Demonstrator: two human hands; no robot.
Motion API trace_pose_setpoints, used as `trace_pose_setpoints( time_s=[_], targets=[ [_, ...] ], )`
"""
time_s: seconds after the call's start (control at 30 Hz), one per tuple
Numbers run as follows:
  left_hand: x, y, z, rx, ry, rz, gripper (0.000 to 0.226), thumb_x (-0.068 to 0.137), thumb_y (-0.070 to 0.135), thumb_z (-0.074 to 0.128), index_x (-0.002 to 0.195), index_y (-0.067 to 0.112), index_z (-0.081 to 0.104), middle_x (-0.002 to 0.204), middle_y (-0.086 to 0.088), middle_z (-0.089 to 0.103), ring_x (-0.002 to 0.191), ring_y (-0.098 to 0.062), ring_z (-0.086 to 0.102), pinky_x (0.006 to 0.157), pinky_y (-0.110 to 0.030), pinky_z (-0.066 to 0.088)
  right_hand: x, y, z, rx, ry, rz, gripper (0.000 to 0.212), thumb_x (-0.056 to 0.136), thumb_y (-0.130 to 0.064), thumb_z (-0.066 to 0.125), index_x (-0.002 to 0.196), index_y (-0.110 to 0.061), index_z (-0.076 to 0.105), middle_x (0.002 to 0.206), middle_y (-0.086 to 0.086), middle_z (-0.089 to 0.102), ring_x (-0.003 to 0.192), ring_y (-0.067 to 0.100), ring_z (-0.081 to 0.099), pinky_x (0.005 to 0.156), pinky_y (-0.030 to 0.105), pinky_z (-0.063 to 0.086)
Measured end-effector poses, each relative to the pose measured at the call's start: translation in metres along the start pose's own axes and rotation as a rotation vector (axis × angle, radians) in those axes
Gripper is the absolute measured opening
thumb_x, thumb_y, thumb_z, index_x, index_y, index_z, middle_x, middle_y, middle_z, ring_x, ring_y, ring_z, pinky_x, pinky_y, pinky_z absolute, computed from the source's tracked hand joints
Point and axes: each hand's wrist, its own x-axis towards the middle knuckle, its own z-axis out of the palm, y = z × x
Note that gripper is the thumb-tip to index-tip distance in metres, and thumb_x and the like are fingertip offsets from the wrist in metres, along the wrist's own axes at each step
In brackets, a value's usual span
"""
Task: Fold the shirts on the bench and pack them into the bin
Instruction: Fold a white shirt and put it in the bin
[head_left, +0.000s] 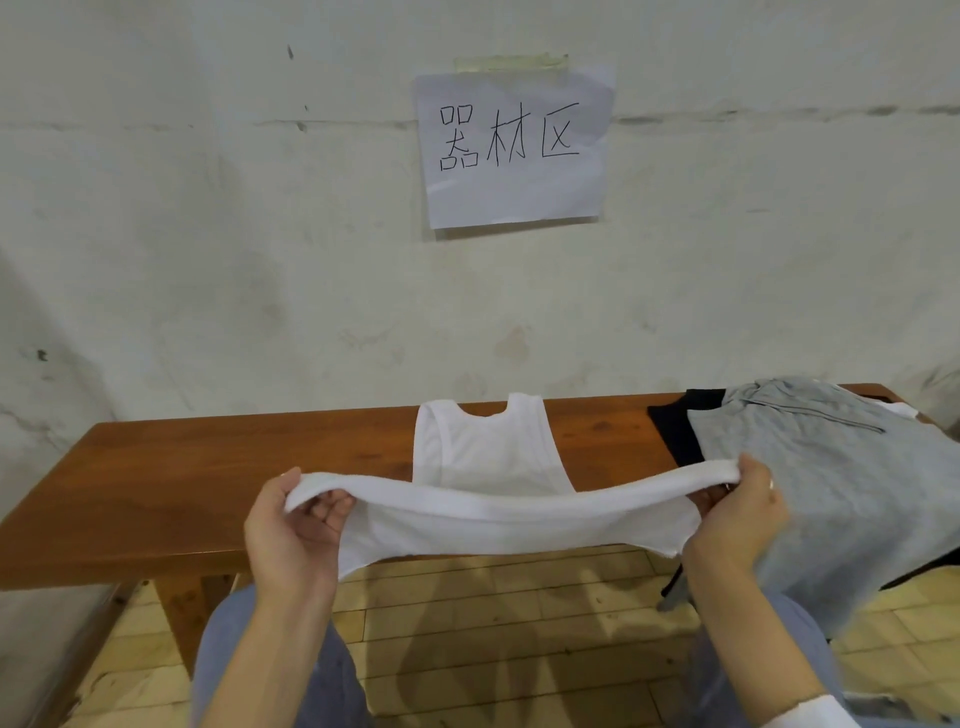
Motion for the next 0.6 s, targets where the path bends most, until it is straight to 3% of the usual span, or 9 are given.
trace_pose_setpoints(
  time_s=[0.1, 0.27, 0.4, 0.5, 0.6],
  targets=[
    [0.007, -0.003, 0.001, -0.018, 0.043, -0.014, 0.045, 0.092, 0.015, 0.048, 0.05, 0.018, 0.062, 0.055, 0.001, 0.059, 0.052, -0.01, 0.059, 0.056, -0.018, 0.054, 0.007, 0.007, 0.006, -0.014, -0.003, 0.004, 0.019, 0.092, -0.022, 0.049, 0.073, -0.02, 0.052, 0.069, -0.003, 0.049, 0.062, 0.011, 0.05, 0.055, 0.026, 0.043],
    [0.044, -0.008, 0.018, -0.006, 0.073, -0.05, 0.023, 0.094, 0.018, 0.05, 0.072, 0.012, 0.056, 0.057, 0.001, 0.061, 0.054, -0.011, 0.061, 0.059, -0.02, 0.056, 0.04, 0.019, 0.049, -0.071, -0.074, 0.035, 0.015, 0.09, -0.023, 0.054, 0.08, -0.013, 0.058, 0.071, 0.002, 0.056, 0.064, 0.017, 0.056, 0.059, 0.031, 0.05],
    [0.106, -0.021, 0.046, -0.046, 0.115, -0.111, 0.027, 0.096, 0.015, 0.047, 0.071, 0.007, 0.055, 0.059, -0.003, 0.061, 0.059, -0.015, 0.064, 0.062, -0.024, 0.057, 0.082, 0.039, 0.114, -0.062, -0.15, 0.089, 0.015, 0.091, -0.018, 0.053, 0.089, -0.006, 0.06, 0.078, 0.008, 0.062, 0.066, 0.023, 0.061, 0.058, 0.033, 0.054],
    [0.145, -0.043, 0.054, -0.094, 0.102, -0.163, 0.032, 0.102, 0.027, 0.039, 0.083, 0.006, 0.055, 0.088, -0.011, 0.064, 0.086, -0.023, 0.065, 0.09, -0.035, 0.053, 0.103, 0.07, 0.145, -0.079, -0.265, 0.176, 0.027, 0.098, -0.021, 0.046, 0.111, 0.001, 0.056, 0.092, 0.01, 0.063, 0.084, 0.025, 0.062, 0.073, 0.033, 0.053],
    [0.158, -0.09, 0.042, 0.278, 0.034, -0.123, 0.02, 0.102, 0.026, 0.04, 0.1, 0.012, 0.054, 0.115, -0.012, 0.058, 0.106, -0.028, 0.057, 0.099, -0.042, 0.043, 0.094, 0.12, 0.144, -0.531, -0.453, 0.05, 0.04, 0.1, -0.027, 0.044, 0.134, -0.005, 0.044, 0.122, 0.005, 0.052, 0.109, 0.019, 0.049, 0.098, 0.034, 0.041]
  ],
)
